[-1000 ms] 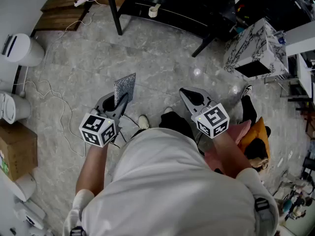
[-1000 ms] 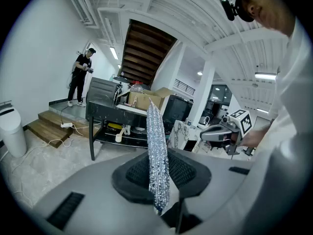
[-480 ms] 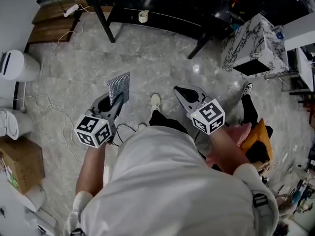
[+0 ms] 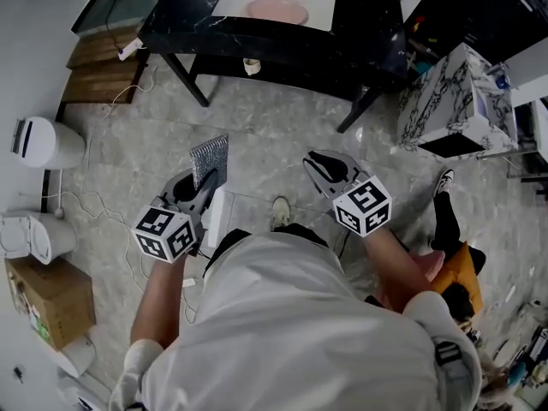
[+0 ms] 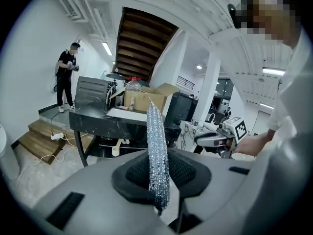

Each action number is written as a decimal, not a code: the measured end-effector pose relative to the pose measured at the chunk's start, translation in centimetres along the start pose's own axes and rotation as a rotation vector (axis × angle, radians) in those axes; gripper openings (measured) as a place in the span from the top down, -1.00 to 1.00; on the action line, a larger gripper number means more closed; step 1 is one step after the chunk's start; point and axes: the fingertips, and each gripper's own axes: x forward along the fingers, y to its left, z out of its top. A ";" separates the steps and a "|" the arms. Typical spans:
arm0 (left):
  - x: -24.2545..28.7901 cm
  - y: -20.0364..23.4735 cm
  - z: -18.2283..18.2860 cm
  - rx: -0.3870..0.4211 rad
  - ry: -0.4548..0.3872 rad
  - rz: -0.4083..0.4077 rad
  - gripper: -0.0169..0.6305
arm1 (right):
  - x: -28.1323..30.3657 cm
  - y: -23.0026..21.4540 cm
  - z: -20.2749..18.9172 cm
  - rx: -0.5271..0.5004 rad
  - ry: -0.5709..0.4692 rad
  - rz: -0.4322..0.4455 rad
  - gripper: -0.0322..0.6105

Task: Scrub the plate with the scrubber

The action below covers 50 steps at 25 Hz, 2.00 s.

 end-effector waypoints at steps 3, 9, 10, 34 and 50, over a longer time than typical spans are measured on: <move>2.5 0.8 1.4 0.005 0.002 -0.005 0.73 | 1.2 -3.2 0.5 0.028 -0.009 -0.027 0.75; 5.7 2.5 3.8 0.001 -0.003 -0.018 0.73 | 2.8 -7.5 2.0 0.071 -0.031 -0.081 0.75; 6.2 3.1 4.2 0.003 -0.004 -0.021 0.73 | 3.3 -8.2 2.3 0.078 -0.030 -0.091 0.75; 20.0 24.8 19.4 0.117 0.046 -0.320 0.73 | 21.0 -22.0 13.0 0.294 -0.038 -0.428 0.71; 32.1 26.3 24.8 0.145 0.087 -0.344 0.73 | 25.9 -34.8 14.4 0.433 -0.011 -0.425 0.68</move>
